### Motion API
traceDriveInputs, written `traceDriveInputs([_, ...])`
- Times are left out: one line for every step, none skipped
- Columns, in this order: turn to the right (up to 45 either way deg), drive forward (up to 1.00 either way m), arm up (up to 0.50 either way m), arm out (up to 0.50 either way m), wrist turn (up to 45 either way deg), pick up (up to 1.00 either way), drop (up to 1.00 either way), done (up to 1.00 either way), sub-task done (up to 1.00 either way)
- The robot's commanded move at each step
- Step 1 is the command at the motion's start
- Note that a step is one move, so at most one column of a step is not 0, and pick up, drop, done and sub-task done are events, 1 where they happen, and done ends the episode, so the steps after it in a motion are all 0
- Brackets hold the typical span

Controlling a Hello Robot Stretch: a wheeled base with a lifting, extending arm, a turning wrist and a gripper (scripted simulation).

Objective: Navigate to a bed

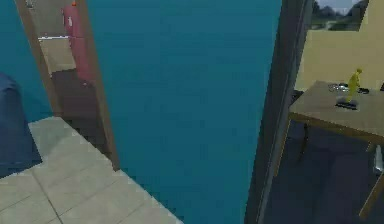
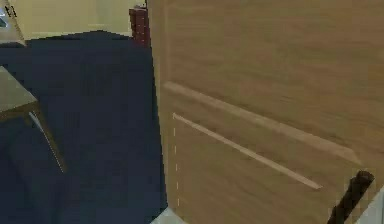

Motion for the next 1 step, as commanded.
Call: traceDriveInputs([45.0,0.00,0.00,0.00,0.0,0.00,0.00,0.00,0.00])
